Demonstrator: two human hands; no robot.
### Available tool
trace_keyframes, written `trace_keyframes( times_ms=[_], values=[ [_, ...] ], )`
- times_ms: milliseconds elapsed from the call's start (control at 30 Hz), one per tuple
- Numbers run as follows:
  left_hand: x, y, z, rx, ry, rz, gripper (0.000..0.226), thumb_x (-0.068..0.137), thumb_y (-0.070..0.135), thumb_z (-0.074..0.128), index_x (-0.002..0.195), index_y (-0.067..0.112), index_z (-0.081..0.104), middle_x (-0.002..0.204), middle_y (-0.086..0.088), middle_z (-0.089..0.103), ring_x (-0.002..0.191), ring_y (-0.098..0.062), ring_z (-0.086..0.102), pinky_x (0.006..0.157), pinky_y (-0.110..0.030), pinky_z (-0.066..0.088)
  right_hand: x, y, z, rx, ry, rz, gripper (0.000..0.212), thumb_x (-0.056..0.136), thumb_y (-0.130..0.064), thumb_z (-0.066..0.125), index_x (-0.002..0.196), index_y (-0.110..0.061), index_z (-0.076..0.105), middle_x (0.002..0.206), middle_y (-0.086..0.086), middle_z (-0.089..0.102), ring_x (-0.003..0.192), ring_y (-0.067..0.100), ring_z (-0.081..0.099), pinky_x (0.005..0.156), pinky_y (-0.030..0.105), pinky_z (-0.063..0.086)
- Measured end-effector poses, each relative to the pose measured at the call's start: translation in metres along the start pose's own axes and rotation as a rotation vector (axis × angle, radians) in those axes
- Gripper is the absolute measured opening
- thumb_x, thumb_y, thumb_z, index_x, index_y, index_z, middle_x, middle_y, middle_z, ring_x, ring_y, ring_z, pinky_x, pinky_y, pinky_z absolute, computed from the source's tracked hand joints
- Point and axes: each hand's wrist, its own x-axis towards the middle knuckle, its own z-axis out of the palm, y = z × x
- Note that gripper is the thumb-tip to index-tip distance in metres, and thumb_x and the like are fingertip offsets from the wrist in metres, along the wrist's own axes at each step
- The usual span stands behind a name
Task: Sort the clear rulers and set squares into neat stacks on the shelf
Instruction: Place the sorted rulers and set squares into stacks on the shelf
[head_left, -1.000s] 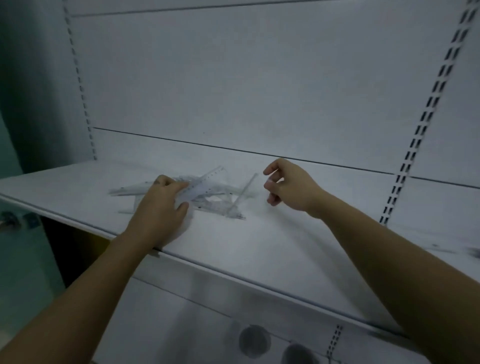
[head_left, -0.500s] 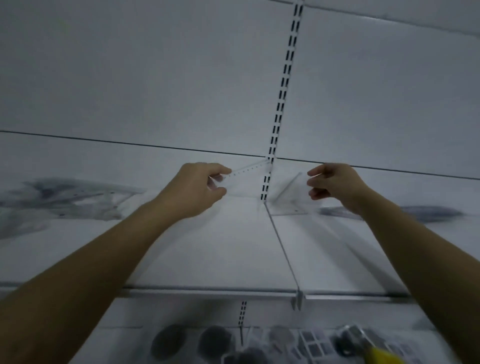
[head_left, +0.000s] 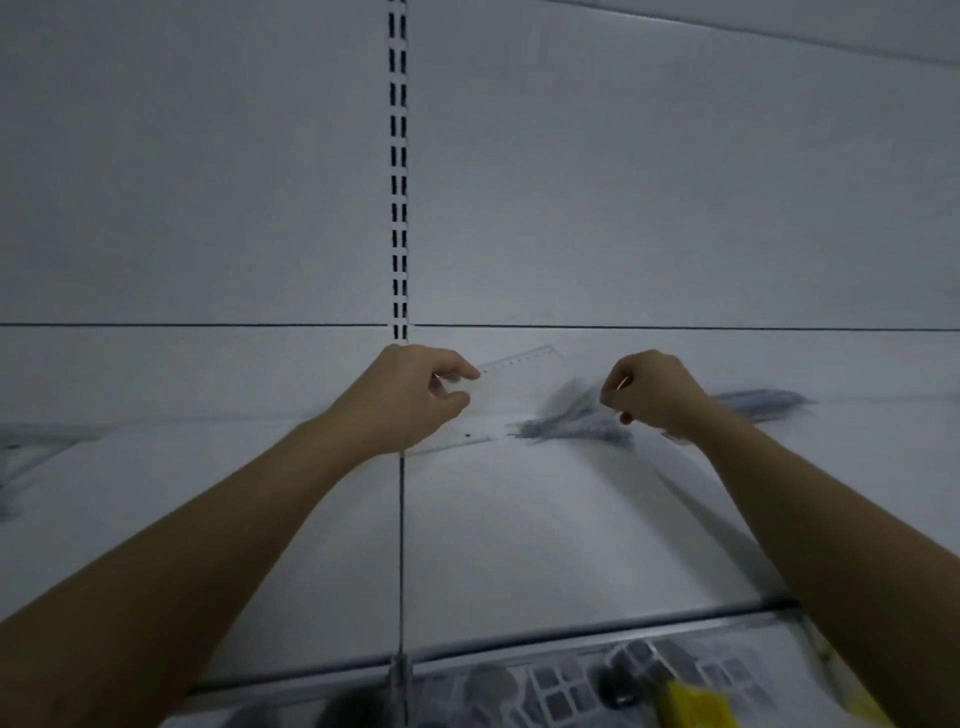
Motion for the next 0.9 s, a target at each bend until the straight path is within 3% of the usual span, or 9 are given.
trace_keyframes(
  times_ms=[67, 167, 467, 533, 600, 733, 900],
  values=[
    [0.011, 0.009, 0.012, 0.005, -0.006, 0.000, 0.023, 0.085, 0.026, 0.068, 0.108, 0.029, 0.070, 0.105, 0.008, 0.068, 0.085, -0.002, 0.062, 0.073, -0.009, 0.041, 0.004, 0.006, -0.001, -0.225, -0.046, -0.074, 0.013, 0.085, -0.027, 0.067, 0.089, -0.016, 0.072, 0.089, 0.005, 0.071, 0.083, 0.021, 0.066, 0.076, 0.032, 0.054],
    [0.025, 0.021, 0.028, 0.025, 0.011, -0.004, 0.023, 0.085, 0.026, 0.068, 0.108, 0.030, 0.070, 0.103, 0.009, 0.068, 0.085, -0.001, 0.062, 0.070, -0.007, 0.040, 0.011, 0.014, -0.007, -0.321, -0.054, -0.143, 0.022, 0.088, -0.038, 0.061, 0.086, -0.019, 0.070, 0.088, 0.004, 0.068, 0.082, 0.023, 0.061, 0.075, 0.031, 0.051],
    [0.068, 0.072, 0.085, 0.077, -0.030, -0.011, 0.023, 0.086, 0.029, 0.068, 0.109, 0.030, 0.069, 0.100, 0.006, 0.067, 0.079, 0.001, 0.059, 0.078, -0.018, 0.047, 0.040, 0.080, -0.089, -0.198, 0.087, -0.264, 0.023, 0.091, -0.035, 0.058, 0.100, -0.019, 0.072, 0.093, 0.001, 0.067, 0.086, 0.019, 0.059, 0.080, 0.031, 0.050],
    [0.080, 0.091, 0.104, 0.062, -0.043, 0.005, 0.023, 0.087, 0.028, 0.067, 0.110, 0.029, 0.069, 0.099, 0.008, 0.065, 0.073, 0.005, 0.055, 0.072, -0.009, 0.040, 0.044, 0.099, -0.101, -0.140, 0.146, -0.255, 0.022, 0.092, -0.032, 0.058, 0.100, -0.018, 0.073, 0.093, -0.001, 0.068, 0.088, 0.018, 0.059, 0.082, 0.030, 0.049],
    [0.094, 0.112, 0.127, 0.059, -0.070, 0.033, 0.023, 0.087, 0.029, 0.066, 0.110, 0.028, 0.068, 0.101, 0.007, 0.065, 0.080, 0.003, 0.057, 0.071, -0.006, 0.036, 0.047, 0.126, -0.103, -0.051, 0.223, -0.220, 0.019, 0.091, -0.029, 0.058, 0.099, -0.019, 0.073, 0.095, -0.001, 0.070, 0.090, 0.019, 0.062, 0.082, 0.028, 0.049],
    [0.123, 0.150, 0.171, 0.046, -0.135, 0.085, 0.022, 0.088, 0.028, 0.066, 0.110, 0.024, 0.067, 0.109, 0.002, 0.067, 0.093, -0.008, 0.060, 0.082, -0.020, 0.045, 0.042, 0.177, -0.088, -0.012, 0.182, -0.193, 0.022, 0.092, -0.028, 0.056, 0.108, -0.024, 0.071, 0.107, 0.000, 0.070, 0.094, 0.016, 0.061, 0.083, 0.023, 0.043],
    [0.156, 0.181, 0.216, 0.098, -0.198, 0.098, 0.024, 0.088, 0.031, 0.063, 0.111, 0.024, 0.067, 0.112, -0.001, 0.066, 0.101, -0.016, 0.061, 0.090, -0.031, 0.050, 0.045, 0.198, -0.090, 0.000, 0.270, -0.201, 0.026, 0.095, -0.024, 0.050, 0.115, -0.023, 0.068, 0.118, 0.001, 0.066, 0.107, 0.020, 0.059, 0.095, 0.031, 0.044]
  ],
)
